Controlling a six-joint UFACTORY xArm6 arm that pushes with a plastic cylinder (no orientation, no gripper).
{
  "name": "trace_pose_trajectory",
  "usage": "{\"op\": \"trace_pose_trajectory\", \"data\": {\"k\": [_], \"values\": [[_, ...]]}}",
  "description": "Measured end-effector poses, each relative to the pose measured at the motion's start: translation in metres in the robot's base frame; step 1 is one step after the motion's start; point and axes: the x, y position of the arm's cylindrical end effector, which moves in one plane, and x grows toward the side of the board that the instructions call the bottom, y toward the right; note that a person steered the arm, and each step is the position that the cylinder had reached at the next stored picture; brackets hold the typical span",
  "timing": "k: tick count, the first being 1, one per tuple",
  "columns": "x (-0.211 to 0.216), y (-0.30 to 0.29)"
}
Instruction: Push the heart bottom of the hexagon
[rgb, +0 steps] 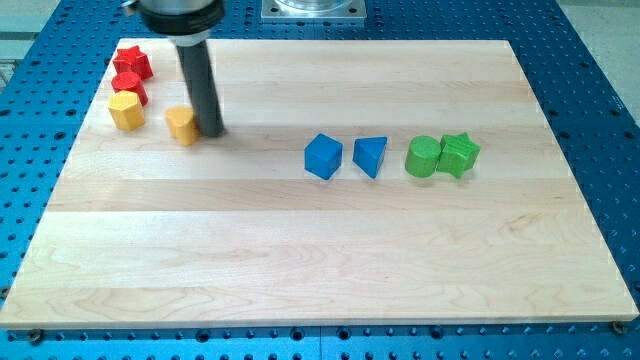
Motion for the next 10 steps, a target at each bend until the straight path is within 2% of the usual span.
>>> {"op": "trace_pose_trajectory", "data": {"k": [2,8,9,10], "values": [[0.019,-0.019],[0.019,-0.059],[0.019,-0.061],[-0.001,-0.032]]}}
